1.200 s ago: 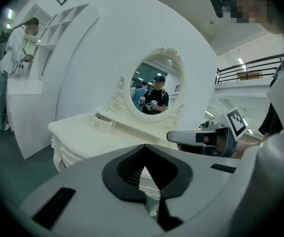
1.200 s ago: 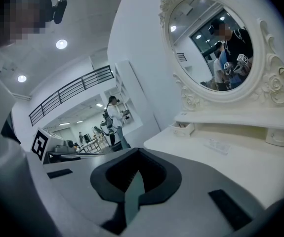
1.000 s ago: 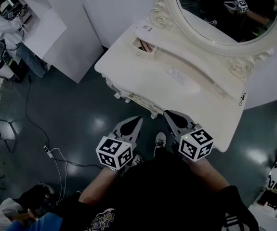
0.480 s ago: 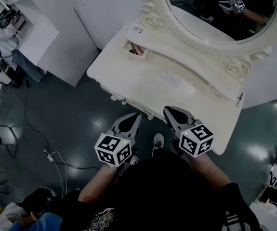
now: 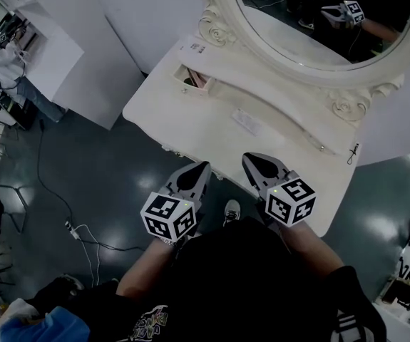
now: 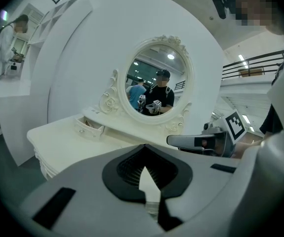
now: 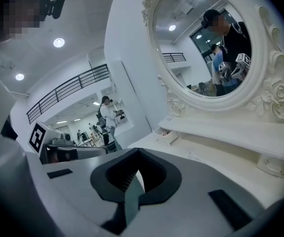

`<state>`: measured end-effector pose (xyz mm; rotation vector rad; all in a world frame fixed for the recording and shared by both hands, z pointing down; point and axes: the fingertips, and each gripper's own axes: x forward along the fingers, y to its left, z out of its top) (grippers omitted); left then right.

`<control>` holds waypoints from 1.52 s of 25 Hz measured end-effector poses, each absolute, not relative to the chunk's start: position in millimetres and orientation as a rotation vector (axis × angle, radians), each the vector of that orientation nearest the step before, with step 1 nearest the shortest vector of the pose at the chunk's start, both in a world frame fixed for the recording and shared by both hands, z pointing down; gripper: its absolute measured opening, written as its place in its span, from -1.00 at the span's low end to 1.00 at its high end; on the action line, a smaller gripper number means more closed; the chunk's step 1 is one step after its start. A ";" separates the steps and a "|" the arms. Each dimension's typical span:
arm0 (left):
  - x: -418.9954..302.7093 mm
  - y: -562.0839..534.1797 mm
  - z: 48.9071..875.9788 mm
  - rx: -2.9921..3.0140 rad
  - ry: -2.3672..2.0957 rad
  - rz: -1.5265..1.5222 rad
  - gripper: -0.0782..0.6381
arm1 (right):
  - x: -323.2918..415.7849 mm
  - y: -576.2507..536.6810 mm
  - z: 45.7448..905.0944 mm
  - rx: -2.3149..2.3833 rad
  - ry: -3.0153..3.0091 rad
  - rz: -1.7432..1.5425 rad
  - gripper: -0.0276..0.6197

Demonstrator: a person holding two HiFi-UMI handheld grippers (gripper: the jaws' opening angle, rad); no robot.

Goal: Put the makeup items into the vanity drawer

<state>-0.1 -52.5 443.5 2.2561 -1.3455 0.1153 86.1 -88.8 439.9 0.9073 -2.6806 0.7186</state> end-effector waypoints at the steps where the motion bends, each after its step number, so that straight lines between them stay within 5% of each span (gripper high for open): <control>1: 1.3 -55.6 443.5 2.255 -1.349 0.116 -0.78 | 87.8 -92.4 440.4 0.905 -2.678 0.708 -0.82; 38: 17.3 -145.4 482.5 2.398 -1.062 0.365 -0.78 | 124.7 -182.4 516.3 1.217 -2.502 0.701 -0.82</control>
